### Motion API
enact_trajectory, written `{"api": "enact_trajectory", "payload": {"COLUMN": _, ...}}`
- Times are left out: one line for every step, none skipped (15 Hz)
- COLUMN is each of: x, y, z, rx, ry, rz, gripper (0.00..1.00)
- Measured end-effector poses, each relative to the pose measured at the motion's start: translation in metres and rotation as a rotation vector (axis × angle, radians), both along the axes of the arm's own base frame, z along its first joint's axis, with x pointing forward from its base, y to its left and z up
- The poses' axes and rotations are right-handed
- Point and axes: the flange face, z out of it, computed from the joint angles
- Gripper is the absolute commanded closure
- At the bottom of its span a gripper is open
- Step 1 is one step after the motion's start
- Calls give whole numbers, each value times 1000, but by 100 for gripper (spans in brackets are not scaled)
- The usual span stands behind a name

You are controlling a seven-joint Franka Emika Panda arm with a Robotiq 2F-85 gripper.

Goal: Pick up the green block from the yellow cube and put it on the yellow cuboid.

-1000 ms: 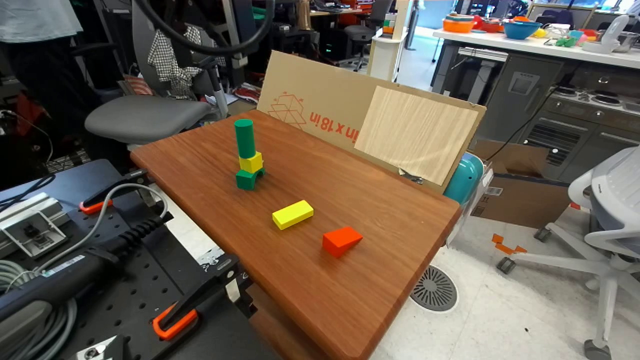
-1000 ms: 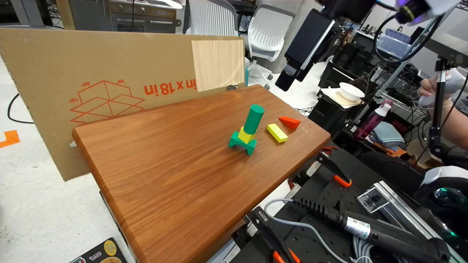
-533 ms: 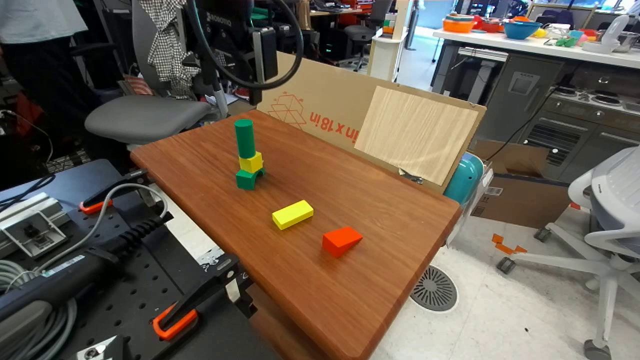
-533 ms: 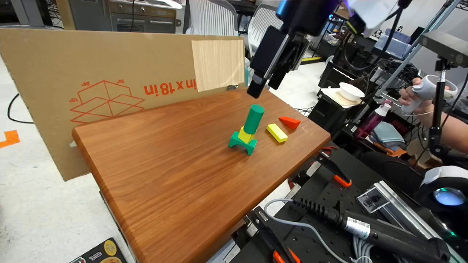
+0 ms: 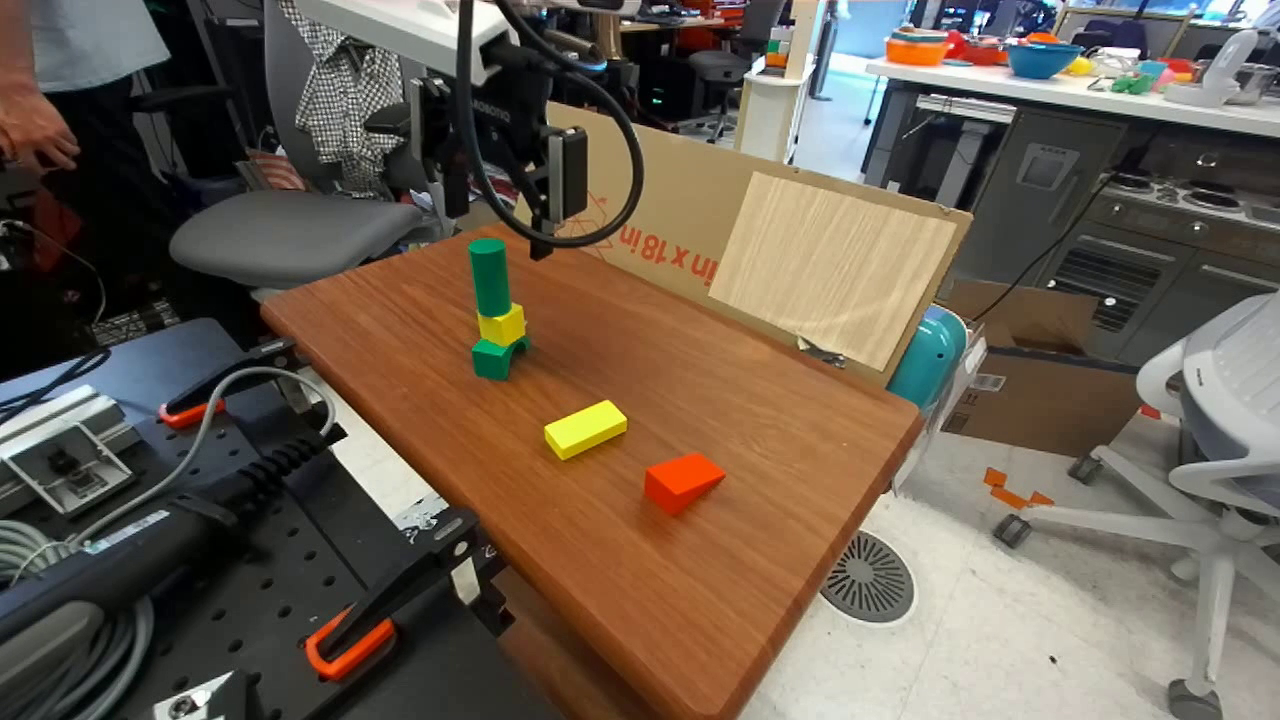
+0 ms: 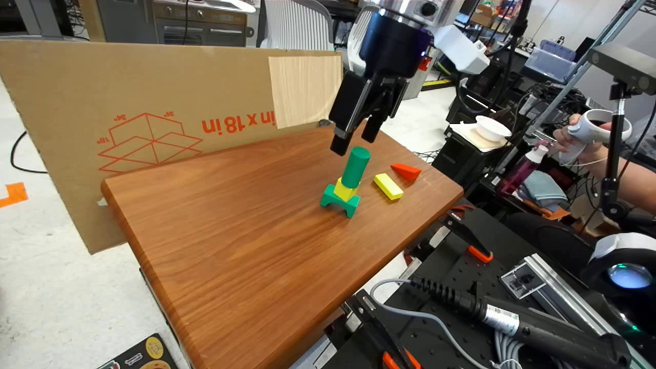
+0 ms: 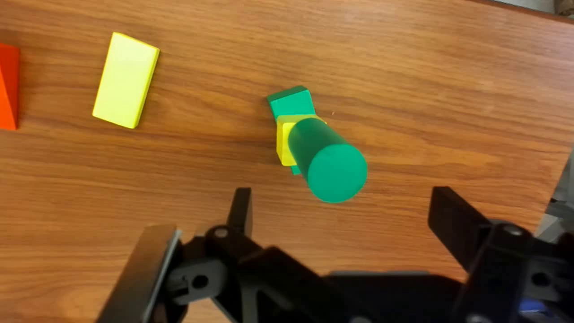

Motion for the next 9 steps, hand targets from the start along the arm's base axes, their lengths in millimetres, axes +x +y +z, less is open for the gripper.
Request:
{"api": "enact_trajectory", "payload": {"x": 2, "y": -1, "z": -3, "rx": -1, "ry": 10, "rz": -9, "gripper": 0}}
{"api": "enact_trajectory", "payload": {"x": 3, "y": -2, "z": -5, "rx": -3, "ry": 20, "rz": -19, "gripper": 0}}
{"api": "enact_trajectory", "payload": {"x": 4, "y": -3, "z": -8, "rx": -6, "ry": 36, "rz": -28, "gripper": 0}}
{"api": "enact_trajectory", "payload": {"x": 5, "y": -4, "z": -9, "rx": -10, "ry": 54, "rz": -42, "gripper": 0}}
{"api": "enact_trajectory", "payload": {"x": 4, "y": -3, "z": -10, "rx": -16, "ry": 76, "rz": -58, "gripper": 0}}
{"api": "enact_trajectory", "payload": {"x": 3, "y": -3, "z": -10, "rx": -21, "ry": 95, "rz": -73, "gripper": 0}}
{"api": "enact_trajectory", "payload": {"x": 3, "y": -2, "z": -11, "rx": -22, "ry": 111, "rz": -86, "gripper": 0}}
{"api": "enact_trajectory", "payload": {"x": 2, "y": -1, "z": -10, "rx": -23, "ry": 122, "rz": -97, "gripper": 0}}
{"api": "enact_trajectory", "payload": {"x": 2, "y": 0, "z": -10, "rx": -23, "ry": 126, "rz": -106, "gripper": 0}}
